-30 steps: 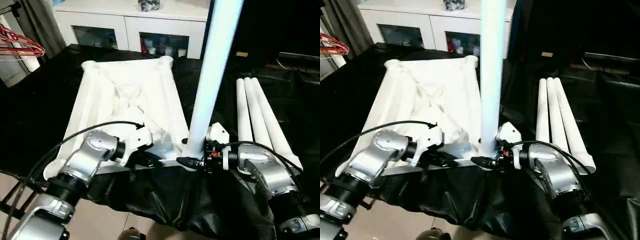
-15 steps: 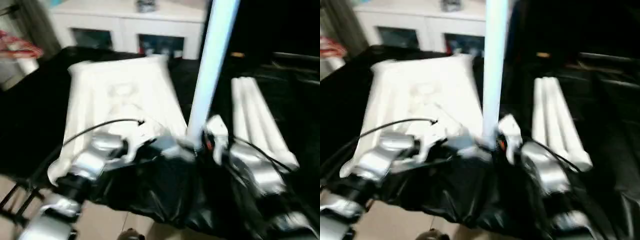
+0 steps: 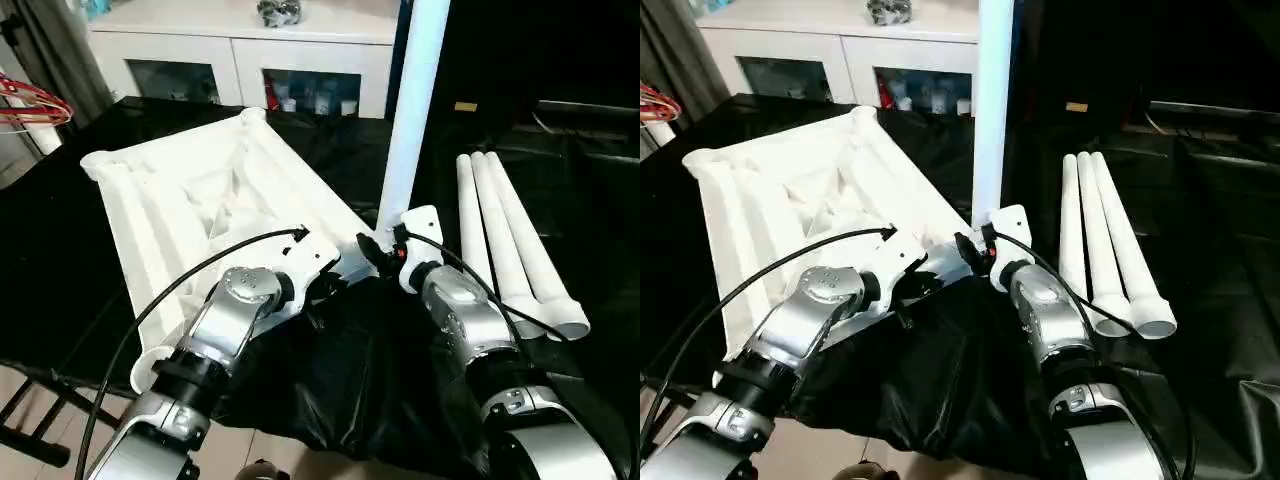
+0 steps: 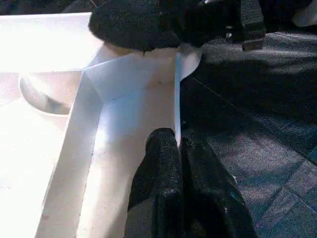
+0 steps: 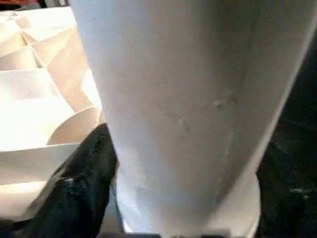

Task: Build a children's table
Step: Rotate leg to tighten

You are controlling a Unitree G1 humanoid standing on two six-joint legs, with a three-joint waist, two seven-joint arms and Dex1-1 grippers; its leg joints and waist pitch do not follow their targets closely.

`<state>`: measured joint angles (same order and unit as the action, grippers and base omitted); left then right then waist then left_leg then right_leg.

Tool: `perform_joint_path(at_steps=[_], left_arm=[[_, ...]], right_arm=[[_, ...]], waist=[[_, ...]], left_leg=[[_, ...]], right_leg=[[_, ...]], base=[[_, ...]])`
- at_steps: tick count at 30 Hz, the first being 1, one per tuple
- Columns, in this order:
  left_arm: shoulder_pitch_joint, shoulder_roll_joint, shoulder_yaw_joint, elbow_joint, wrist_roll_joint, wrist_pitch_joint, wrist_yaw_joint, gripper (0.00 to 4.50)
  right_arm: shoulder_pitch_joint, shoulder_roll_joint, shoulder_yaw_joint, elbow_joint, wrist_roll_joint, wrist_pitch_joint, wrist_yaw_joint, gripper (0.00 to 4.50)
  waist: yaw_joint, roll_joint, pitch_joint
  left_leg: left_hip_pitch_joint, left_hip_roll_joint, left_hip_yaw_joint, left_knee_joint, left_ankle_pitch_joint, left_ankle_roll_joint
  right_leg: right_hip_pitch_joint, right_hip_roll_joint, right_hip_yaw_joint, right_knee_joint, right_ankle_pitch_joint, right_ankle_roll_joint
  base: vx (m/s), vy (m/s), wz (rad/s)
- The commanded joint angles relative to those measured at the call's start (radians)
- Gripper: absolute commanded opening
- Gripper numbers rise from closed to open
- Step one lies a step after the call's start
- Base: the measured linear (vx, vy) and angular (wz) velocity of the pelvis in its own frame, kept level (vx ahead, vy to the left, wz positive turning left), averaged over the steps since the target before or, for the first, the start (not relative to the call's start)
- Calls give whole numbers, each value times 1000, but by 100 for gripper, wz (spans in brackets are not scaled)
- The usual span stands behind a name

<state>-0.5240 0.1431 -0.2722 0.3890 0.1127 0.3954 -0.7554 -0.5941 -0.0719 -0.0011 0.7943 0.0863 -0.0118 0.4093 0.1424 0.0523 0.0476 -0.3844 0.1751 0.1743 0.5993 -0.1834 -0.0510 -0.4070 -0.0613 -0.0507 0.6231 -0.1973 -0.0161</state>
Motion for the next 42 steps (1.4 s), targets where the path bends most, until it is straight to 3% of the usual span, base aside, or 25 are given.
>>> perform_joint_path(at_steps=[1,6,10,15,21,31,35,40,42], left_arm=[[6,-38,-48,-64,-72,-62,-74,0],[12,2,-53,-77,-82,-78,-142,0],[11,73,-50,-89,-123,-91,-286,0],[2,109,-42,-79,-144,-87,-368,0],[-31,174,-47,-20,-149,-126,-464,0],[-66,232,-50,68,-135,-183,-537,0],[-56,227,-46,66,-138,-187,-530,0],[-41,176,-29,54,-133,-188,-437,0],[-43,126,-15,52,-116,-174,-336,0]], right_arm=[[17,27,72,-12,3,-6,114,382],[60,-37,95,-75,21,-11,275,390],[153,-161,155,-226,59,16,531,390],[192,-235,180,-308,74,46,655,390],[220,-311,211,-408,107,111,787,390],[233,-335,236,-472,127,186,855,322],[241,-329,240,-485,136,209,853,291],[237,-267,217,-446,120,195,753,286],[209,-194,186,-364,80,158,592,285]], waist=[[0,-15,-68],[4,-15,-67],[16,-14,-63],[23,-13,-63],[33,-13,-64],[55,-15,-67],[56,-15,-67],[53,-18,-65],[48,-20,-64]], left_leg=[[9,53,-21,-66,-125,75],[9,54,-20,-66,-134,87],[10,57,-19,-66,-160,93],[13,59,-21,-68,-177,82],[13,60,-21,-66,-167,90],[16,64,-22,-66,-162,72],[14,63,-22,-66,-160,69],[12,63,-22,-68,-170,58],[13,62,-23,-69,-179,47]], right_leg=[[51,-91,44,-70,-98,-214],[52,-90,44,-72,-104,-215],[51,-87,44,-77,-149,-198],[47,-90,45,-81,-193,-204],[45,-88,44,-79,-185,-202],[43,-92,45,-73,-168,-209],[44,-93,45,-72,-156,-213],[43,-96,45,-76,-189,-205],[42,-98,46,-78,-217,-200]], base=[[0,0,0],[0,0,0],[0,0,0],[0,0,0],[0,0,0],[0,0,0],[0,0,0],[0,0,0],[0,0,0]])
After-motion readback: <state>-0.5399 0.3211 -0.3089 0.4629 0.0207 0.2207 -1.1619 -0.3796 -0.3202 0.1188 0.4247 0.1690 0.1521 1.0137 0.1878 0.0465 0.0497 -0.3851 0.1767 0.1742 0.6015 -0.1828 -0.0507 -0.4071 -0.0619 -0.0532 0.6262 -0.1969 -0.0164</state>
